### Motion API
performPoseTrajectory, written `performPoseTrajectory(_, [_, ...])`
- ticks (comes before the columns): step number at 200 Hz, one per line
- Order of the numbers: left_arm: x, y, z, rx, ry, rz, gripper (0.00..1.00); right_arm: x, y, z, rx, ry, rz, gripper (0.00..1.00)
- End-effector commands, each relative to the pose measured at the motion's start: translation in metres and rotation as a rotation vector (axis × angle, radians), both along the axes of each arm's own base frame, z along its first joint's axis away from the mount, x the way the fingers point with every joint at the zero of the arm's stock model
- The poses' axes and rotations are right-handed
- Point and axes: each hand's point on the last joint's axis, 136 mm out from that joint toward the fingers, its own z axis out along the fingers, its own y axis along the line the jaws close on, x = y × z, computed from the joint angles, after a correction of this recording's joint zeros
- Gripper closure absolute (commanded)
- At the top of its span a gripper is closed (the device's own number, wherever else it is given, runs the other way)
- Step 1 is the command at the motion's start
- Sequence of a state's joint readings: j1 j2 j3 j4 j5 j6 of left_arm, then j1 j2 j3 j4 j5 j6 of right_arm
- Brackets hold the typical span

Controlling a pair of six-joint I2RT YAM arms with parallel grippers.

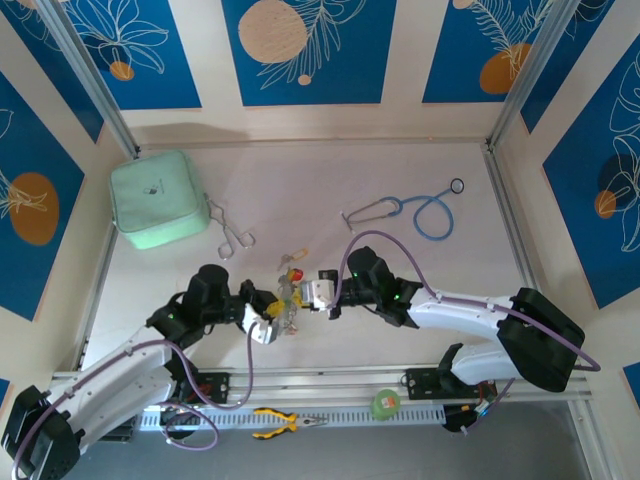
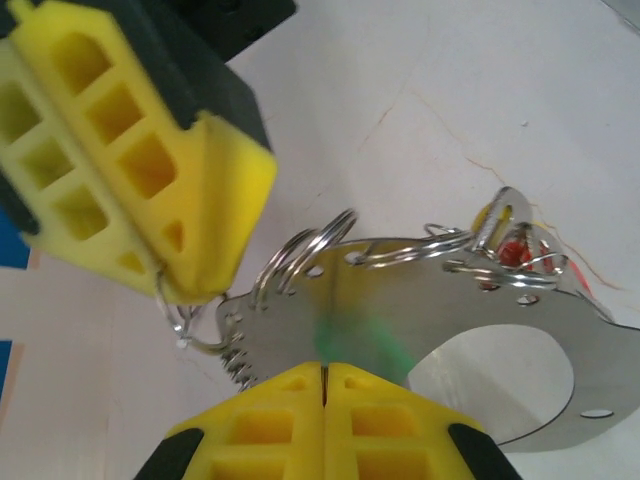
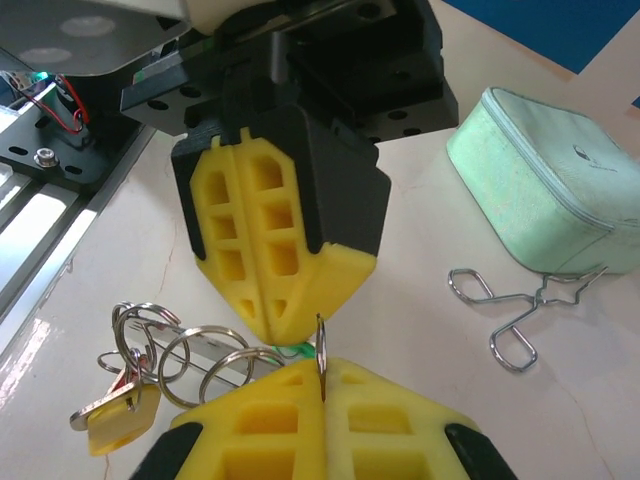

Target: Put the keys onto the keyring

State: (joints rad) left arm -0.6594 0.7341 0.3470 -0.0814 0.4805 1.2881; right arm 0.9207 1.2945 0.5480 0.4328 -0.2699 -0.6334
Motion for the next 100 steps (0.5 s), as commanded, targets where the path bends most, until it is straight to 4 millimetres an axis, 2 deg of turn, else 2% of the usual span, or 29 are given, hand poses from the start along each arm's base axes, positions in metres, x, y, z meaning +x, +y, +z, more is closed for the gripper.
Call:
performPoseTrajectory(1, [0.005,-0.003,0.014,-0.071,0.037,0.056,1.0,-0.004,-0.003,0.001,0.014,0.0,0.015,1.0])
performPoseTrajectory(51, [0.002,-0.005,0.023,-0.133,0.178,0.107,1.0,-0.012,-0.01,-0.01,-0.047,-0.008,0.041,1.0])
performPoseTrajectory(100, [-0.009,-0.011,0.037,-0.184,0.298,0.082,1.0,-0.01,-0.01,-0.006,-0.047,0.009,0.012,1.0])
